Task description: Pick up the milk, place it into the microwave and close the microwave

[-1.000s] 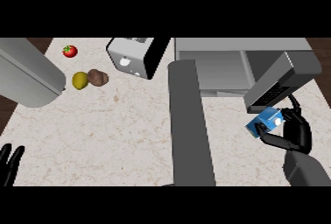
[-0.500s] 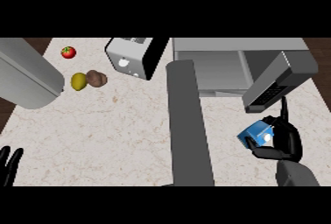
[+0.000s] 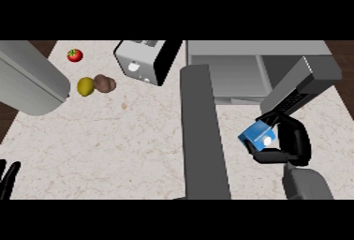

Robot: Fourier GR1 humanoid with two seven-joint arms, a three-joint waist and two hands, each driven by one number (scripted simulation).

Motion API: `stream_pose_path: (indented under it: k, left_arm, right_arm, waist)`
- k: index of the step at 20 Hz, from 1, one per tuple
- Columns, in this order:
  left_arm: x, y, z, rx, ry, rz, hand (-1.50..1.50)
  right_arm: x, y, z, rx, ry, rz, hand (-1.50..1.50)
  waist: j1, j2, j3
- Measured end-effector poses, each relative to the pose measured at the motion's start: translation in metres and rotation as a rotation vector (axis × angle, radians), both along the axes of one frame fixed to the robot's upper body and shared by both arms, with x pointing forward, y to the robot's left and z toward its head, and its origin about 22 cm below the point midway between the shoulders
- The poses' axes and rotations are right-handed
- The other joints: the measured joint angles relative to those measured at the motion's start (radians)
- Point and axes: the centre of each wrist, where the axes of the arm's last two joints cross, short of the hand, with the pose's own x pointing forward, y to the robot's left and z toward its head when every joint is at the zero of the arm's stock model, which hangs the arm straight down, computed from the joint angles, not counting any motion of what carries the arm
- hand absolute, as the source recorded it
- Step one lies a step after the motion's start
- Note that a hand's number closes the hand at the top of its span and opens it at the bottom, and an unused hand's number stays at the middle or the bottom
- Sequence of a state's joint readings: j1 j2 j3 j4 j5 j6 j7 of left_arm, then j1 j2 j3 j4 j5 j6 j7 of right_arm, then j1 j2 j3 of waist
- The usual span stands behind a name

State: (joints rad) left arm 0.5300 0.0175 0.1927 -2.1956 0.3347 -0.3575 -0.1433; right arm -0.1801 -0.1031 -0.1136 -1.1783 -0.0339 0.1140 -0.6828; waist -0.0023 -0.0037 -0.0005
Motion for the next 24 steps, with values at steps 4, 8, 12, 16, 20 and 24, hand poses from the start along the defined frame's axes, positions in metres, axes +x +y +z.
stream_pose_path:
  k: [4,8,12,16,20,24]
  left_arm:
    - [0.001,0.002,-0.001,-0.001,-0.002,0.004,-1.5]
    - [0.001,0.011,-0.005,0.002,0.003,0.004,-1.5]
    - [0.002,0.009,-0.002,0.005,0.001,0.004,-1.5]
    - [0.012,0.013,-0.003,-0.001,0.005,-0.003,-1.5]
    - [0.018,0.014,-0.002,0.004,0.0,-0.011,-1.5]
    - [0.029,0.017,-0.005,0.005,-0.003,-0.038,-1.5]
  right_arm:
    - [0.019,0.015,0.02,-0.059,0.01,-0.024,1.5]
    - [0.044,0.033,0.033,-0.09,0.034,-0.045,1.5]
    - [0.074,0.046,0.042,-0.119,0.058,-0.052,1.5]
    - [0.104,0.055,0.048,-0.129,0.072,-0.05,1.5]
    - [0.128,0.057,0.057,-0.147,0.08,-0.056,1.5]
    - [0.142,0.056,0.063,-0.178,0.073,-0.077,1.5]
  waist:
    - [0.006,0.002,0.0]
    - [0.011,0.003,0.0]
    - [0.017,0.005,0.001]
    - [0.024,0.009,0.001]
    - [0.034,0.013,0.001]
    - [0.048,0.02,0.002]
